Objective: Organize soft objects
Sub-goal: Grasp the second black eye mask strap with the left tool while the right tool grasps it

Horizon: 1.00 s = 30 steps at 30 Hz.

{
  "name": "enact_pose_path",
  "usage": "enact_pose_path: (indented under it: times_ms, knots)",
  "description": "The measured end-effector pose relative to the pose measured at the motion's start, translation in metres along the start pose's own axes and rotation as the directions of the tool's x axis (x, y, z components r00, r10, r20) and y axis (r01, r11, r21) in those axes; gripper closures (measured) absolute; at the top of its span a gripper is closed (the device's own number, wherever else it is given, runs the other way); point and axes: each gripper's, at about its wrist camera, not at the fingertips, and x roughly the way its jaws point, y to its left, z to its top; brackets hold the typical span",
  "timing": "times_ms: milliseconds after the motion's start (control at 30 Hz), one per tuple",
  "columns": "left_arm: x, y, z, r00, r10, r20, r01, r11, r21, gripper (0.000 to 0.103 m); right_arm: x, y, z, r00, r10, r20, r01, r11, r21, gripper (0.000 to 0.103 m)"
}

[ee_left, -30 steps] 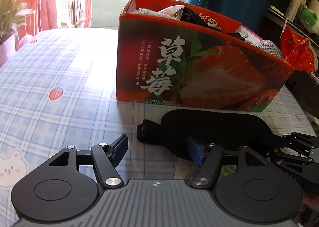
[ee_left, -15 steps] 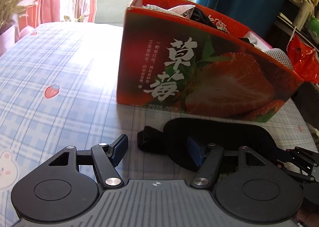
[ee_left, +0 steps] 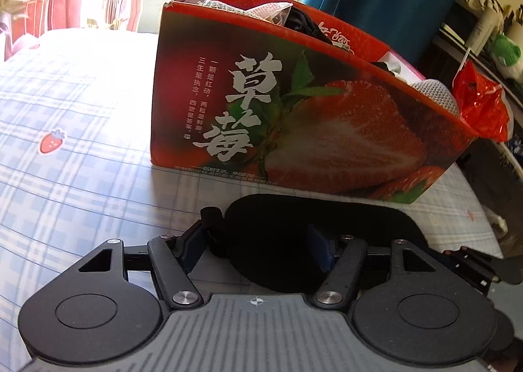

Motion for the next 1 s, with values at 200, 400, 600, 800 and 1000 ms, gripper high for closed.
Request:
enact_pose_path:
  times_ms: [200, 400, 600, 800, 1000]
  knots:
    - [0.0, -0.006, -0.005, 1.0, 0.027, -0.005, -0.027, 0.999, 0.042, 0.069, 0.0, 0.0, 0.0, 1.0, 0.002, 0.001, -0.002, 1.0, 0.002, 0.078]
    - [-0.008, 0.0, -0.005, 0.999, 0.024, 0.038, -0.026, 0.998, 0.053, 0.086, 0.0, -0.002, 0.0, 1.0, 0.008, 0.002, -0.008, 1.0, 0.011, 0.078]
    - [-0.015, -0.005, -0.015, 0.998, 0.036, 0.061, -0.041, 0.995, 0.087, 0.086, -0.009, -0.008, 0.0, 0.999, -0.026, 0.018, 0.025, 0.998, 0.064, 0.054]
    - [-0.016, -0.001, -0.02, 0.998, 0.032, 0.057, -0.036, 0.997, 0.071, 0.086, -0.011, -0.035, 0.001, 0.998, -0.056, -0.011, 0.057, 0.973, 0.225, 0.047]
    - [-0.016, 0.002, -0.024, 0.997, 0.03, 0.067, -0.034, 0.997, 0.066, 0.085, -0.005, -0.039, 0.0, 0.999, -0.014, -0.04, 0.024, 0.96, 0.278, 0.041]
